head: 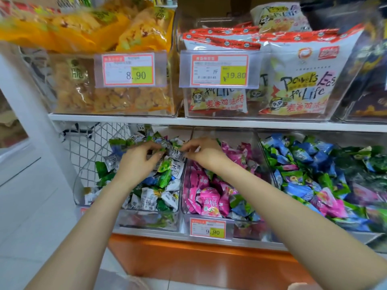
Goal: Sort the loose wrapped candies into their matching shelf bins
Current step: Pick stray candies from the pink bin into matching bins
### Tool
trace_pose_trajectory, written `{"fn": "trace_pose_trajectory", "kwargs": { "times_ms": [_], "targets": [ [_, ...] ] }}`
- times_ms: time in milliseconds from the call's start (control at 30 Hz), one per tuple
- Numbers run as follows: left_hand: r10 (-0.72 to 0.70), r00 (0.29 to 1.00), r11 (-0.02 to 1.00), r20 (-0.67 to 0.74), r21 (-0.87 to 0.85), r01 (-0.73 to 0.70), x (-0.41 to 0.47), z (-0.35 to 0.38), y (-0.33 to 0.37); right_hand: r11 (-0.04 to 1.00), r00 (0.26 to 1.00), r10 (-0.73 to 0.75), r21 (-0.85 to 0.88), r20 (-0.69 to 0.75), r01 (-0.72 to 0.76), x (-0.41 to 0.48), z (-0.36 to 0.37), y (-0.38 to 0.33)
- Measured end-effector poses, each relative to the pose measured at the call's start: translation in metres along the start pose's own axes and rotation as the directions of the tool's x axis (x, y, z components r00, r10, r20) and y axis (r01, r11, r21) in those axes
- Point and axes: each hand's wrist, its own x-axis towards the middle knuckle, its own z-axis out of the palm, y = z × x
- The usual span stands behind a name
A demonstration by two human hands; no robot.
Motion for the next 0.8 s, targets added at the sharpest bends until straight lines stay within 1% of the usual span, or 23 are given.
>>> {"fn": "trace_pose_trajectory", "kwargs": {
  "times_ms": [67,167,233,300,400,533,600,700,800],
  "targets": [
    [0.013,1.000,1.000,0.006,-0.007,-0.013,0.003,0.003,0.003,1.000,1.000,-0.011,0.009,-0.004,0.011,-0.003,-0.006,0.006],
    [0.031,0.999,1.000,0.039,-0.003,-0.031,0.007,0.008,0.008,1.000,0.999,-0.019,-0.012,-0.047,0.018,-0.011,-0.021,0.018],
    [0.058,0.997,0.998,0.056,-0.005,-0.058,0.010,0.012,0.013,1.000,0.997,-0.008,0.018,-0.083,0.009,-0.016,-0.032,0.028],
    [0.080,0.994,0.997,0.072,-0.002,-0.081,0.013,0.017,0.021,0.999,0.996,-0.012,0.037,-0.088,0.015,-0.025,-0.044,0.037],
    [0.086,0.992,0.996,0.094,0.008,-0.088,0.015,0.025,0.032,1.000,0.994,-0.022,-0.005,-0.110,0.021,-0.035,-0.057,0.052],
    [0.148,0.988,0.986,0.043,0.076,-0.150,0.019,0.038,0.045,0.999,0.982,-0.034,0.008,-0.188,0.036,-0.045,-0.066,0.067],
    [0.168,0.985,0.978,0.042,0.121,-0.171,0.023,0.042,0.051,0.999,0.981,-0.046,0.015,-0.188,0.050,-0.050,-0.072,0.070],
    [0.184,0.975,0.965,0.125,0.167,-0.204,0.036,0.050,0.066,0.999,0.980,-0.042,0.017,-0.195,0.046,-0.056,-0.079,0.075],
    [0.168,0.945,0.940,0.280,0.245,-0.239,0.060,0.059,0.080,0.998,0.973,-0.044,0.032,-0.225,0.053,-0.059,-0.086,0.079]
  ]
}}
